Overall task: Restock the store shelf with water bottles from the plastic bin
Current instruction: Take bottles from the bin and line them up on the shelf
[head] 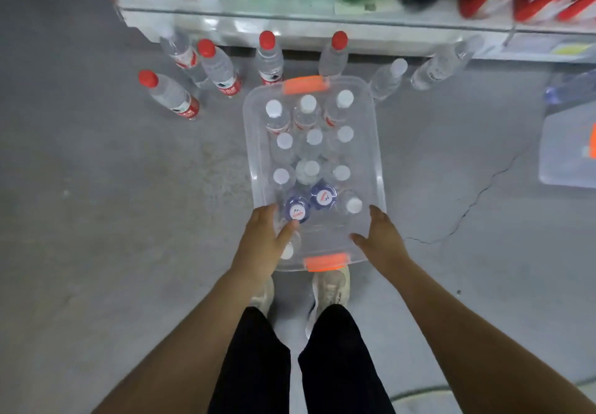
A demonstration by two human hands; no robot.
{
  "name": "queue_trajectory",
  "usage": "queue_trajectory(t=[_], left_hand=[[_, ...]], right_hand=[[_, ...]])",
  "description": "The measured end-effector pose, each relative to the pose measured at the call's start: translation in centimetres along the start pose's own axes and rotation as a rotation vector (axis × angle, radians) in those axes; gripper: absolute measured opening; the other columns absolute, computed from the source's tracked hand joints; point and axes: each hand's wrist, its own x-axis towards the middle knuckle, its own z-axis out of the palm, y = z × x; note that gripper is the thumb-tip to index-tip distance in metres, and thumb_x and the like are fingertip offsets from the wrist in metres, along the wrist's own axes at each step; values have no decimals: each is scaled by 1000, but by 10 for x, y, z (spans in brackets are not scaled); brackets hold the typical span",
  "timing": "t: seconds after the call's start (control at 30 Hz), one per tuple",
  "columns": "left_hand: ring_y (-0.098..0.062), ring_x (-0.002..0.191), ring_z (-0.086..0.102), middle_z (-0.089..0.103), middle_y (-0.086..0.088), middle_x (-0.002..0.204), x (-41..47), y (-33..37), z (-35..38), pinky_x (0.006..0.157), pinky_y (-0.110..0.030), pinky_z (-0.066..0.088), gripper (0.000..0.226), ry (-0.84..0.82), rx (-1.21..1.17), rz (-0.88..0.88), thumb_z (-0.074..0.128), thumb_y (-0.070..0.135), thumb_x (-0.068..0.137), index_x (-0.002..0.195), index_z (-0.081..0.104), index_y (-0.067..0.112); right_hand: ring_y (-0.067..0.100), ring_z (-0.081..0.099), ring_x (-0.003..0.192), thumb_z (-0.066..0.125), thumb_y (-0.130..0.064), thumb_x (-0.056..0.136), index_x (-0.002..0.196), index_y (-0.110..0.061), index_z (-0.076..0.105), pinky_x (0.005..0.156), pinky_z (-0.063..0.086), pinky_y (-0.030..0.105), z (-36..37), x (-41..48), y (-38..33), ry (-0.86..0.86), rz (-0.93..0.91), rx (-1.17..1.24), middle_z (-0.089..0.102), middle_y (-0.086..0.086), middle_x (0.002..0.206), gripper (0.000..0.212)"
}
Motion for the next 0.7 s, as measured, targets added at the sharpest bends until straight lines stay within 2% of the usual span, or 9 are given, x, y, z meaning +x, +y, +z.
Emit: queue_trajectory(t=[0.1,0.17,0.23,0.33,0.4,0.5,0.6,0.7], left_hand=[[-10,106,44,49,-8,126,24,-13,29,78,-2,26,41,-13,-78,63,60,23,89,125,48,9],[-7,105,44,49,-6,127,40,-23,47,77,4,26,44,-16,-117,86,63,23,86,126,48,10],[-12,110,46,50,-7,127,53,-33,61,81,3,26,50,-16,-121,97,69,21,81,126,49,9],[-24,118,46,54,-9,126,70,-50,78,92,-5,23,59,9,24,189,79,20,70,121,54,7],[-27,115,47,56,-11,123,78,-57,82,96,-2,19,58,63,121,283,82,16,66,117,56,5],[-17,109,41,60,-15,119,88,-62,82,99,-11,23,50,172,184,369,80,6,65,111,60,3],[-14,111,39,60,-15,120,98,-67,81,97,-19,27,47,216,168,361,79,11,68,110,61,3],[-7,113,44,56,-5,125,100,-70,80,97,-9,27,49,166,77,303,77,16,73,117,59,7]], right_hand=[[24,38,134,67,-22,84,146,-7,21,106,30,30,26,30,19,61,17,174,35,11,147,79],[21,40,132,69,-21,82,146,-11,25,105,31,28,39,50,28,111,-19,231,38,7,146,78],[21,43,129,72,-18,80,145,-15,27,102,33,27,49,67,34,134,-45,300,41,3,145,80],[22,48,125,76,-13,74,145,-21,26,103,38,31,65,90,40,175,-7,464,45,1,142,88],[19,51,119,78,-11,71,143,-25,29,98,42,28,75,102,39,203,39,585,51,0,136,88],[14,55,105,80,-6,68,139,-21,37,74,41,10,85,118,32,241,82,739,57,1,124,84],[13,55,104,82,0,64,135,-20,41,76,44,8,91,129,29,253,76,909,58,-1,119,85],[10,54,100,83,0,63,127,-14,47,67,41,-3,90,135,27,286,57,958,59,-10,103,75]])
